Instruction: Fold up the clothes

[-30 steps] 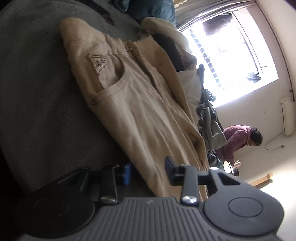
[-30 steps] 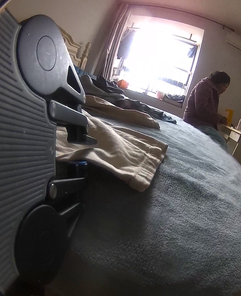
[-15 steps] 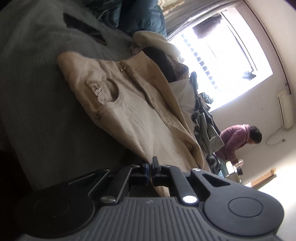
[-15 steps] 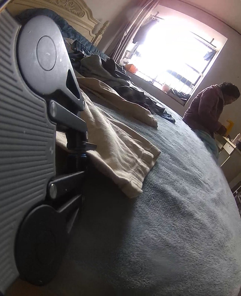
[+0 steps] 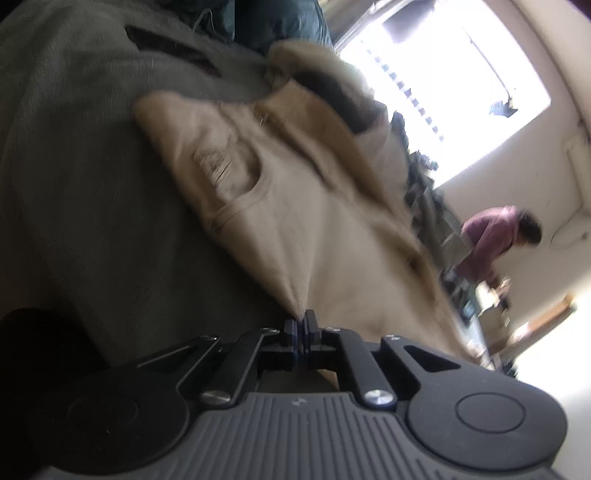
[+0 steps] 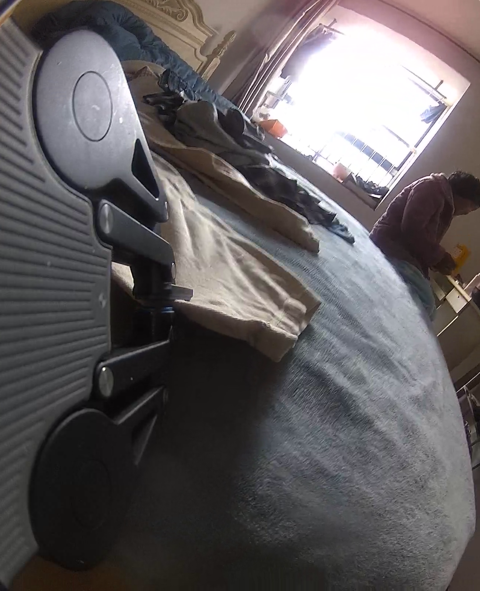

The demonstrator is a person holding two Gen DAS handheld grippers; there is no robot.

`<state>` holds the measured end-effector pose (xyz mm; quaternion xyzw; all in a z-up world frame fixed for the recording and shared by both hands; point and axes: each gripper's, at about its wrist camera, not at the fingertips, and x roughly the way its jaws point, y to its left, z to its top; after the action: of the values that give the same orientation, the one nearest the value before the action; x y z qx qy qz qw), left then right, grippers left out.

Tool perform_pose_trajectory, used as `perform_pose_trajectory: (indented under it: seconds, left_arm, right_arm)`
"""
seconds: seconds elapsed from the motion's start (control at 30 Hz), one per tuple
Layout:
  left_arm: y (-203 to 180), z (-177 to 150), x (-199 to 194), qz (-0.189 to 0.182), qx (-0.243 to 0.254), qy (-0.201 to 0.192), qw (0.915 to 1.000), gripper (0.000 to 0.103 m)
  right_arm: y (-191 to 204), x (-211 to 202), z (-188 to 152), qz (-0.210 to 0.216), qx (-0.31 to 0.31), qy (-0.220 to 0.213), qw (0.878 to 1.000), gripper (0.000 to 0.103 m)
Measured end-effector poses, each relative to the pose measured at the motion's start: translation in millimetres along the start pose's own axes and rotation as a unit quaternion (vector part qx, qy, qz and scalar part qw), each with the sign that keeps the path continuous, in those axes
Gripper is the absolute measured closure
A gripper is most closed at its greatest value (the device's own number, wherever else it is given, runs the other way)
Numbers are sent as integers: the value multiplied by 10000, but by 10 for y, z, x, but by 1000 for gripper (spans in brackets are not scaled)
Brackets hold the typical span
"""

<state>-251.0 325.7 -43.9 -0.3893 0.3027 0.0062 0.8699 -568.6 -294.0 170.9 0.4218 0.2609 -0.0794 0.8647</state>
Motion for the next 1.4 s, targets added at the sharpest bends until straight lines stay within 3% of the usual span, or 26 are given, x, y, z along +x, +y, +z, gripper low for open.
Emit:
perform_pose_trajectory:
  seconds: [0.17,0.3,0.4,0.5,0.67,0.8,0.97,1.03,1.2,1.27,1.3,1.4]
  left_arm:
    - [136,-9,-152,51,-35,102,9999,81]
    - [56,70,-446,638,363,-231,9970,81]
    - [-118,171,-552,444,531,-500,9964,76]
    - [-463,217,-283,-32,841,-430,9955,65]
    - [-1186,-50,507,-597,1334,240,9890,66]
    - [-1702,-441,991,-985,1867,628,9754,67]
    - [-2046,-848,1260,-779,2892,661,9518,66]
    - [-2046,-938,1302,-679,3046,734,9472,67]
    - [-1996,-937,1330,-719,2996,743,9485,68]
    - [-1969,-949,1314,-699,2973,728,9494,69]
    - [-1968,-946,1313,-690,2971,723,9496,69]
    - [-2008,-936,1348,-630,3047,694,9478,69]
  right_arm:
    - [-149,-71,-93,33,87,16,10000,98]
    - [-256,-357,-23,-218,142,-181,9995,91]
    - [-225,-613,111,-556,-135,-710,9958,85]
    - [-138,-671,325,-357,-343,-1083,9929,80]
    - [72,-68,698,-108,-772,-792,9938,77]
    - [161,489,974,-59,-1038,-295,9941,75]
    - [202,980,1184,-288,-1378,182,9899,68]
    - [193,1088,1201,-257,-1433,335,9888,64]
    - [206,1084,1152,142,-1614,561,9852,65]
    - [195,1051,1137,283,-1640,592,9843,77]
    - [187,1041,1128,381,-1630,646,9838,89]
    - [242,972,1059,410,-1914,524,9792,94]
